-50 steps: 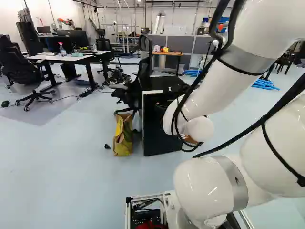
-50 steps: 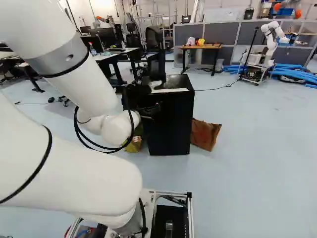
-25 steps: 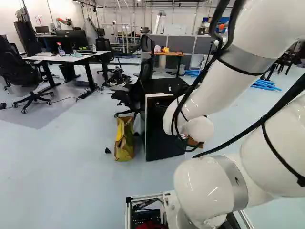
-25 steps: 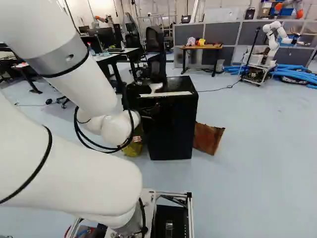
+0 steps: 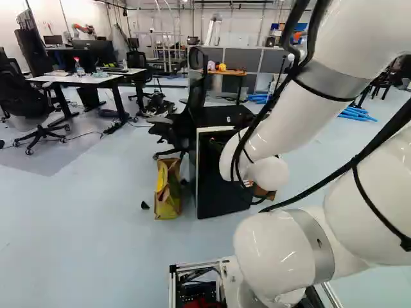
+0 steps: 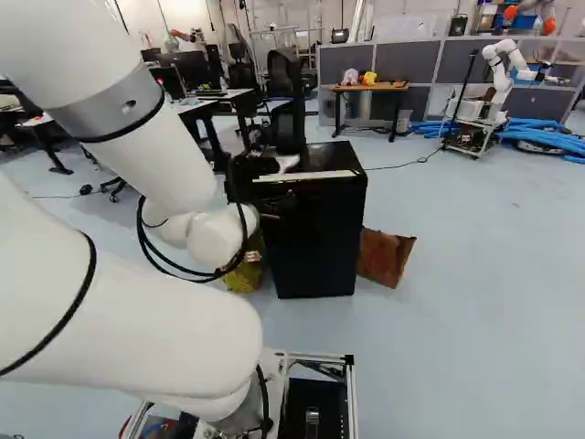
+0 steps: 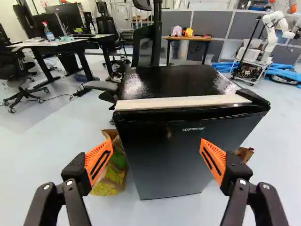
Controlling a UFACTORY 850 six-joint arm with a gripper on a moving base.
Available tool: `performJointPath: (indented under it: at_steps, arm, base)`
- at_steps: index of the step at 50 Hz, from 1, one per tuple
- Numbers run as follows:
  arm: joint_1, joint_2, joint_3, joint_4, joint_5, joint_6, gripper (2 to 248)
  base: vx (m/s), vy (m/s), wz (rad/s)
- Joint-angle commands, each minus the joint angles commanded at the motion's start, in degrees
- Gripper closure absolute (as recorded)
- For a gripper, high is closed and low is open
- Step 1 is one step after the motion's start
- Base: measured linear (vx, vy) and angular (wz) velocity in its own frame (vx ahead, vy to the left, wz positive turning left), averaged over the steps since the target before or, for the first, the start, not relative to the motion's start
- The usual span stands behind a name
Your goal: Grab a drink from the fridge
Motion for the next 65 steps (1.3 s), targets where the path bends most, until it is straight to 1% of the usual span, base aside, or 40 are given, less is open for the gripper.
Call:
performJointPath:
  at_steps: [29, 52, 58, 65]
  arm:
    - [0.00, 0.00, 0.00, 0.00, 0.00, 0.00, 3]
    - [0.03, 0.00, 0.00, 0.00, 0.00, 0.00, 3]
    - [0.35, 0.00, 0.00, 0.00, 0.00, 0.00, 3]
    - [1.21, -0.01, -0.01, 0.43, 0.00, 0.00, 3]
  base:
    - [0.000, 0.063, 0.072]
    - [0.000, 0.015, 0.001]
    - [0.000, 0.000, 0.000]
    - [0.000, 0.000, 0.000]
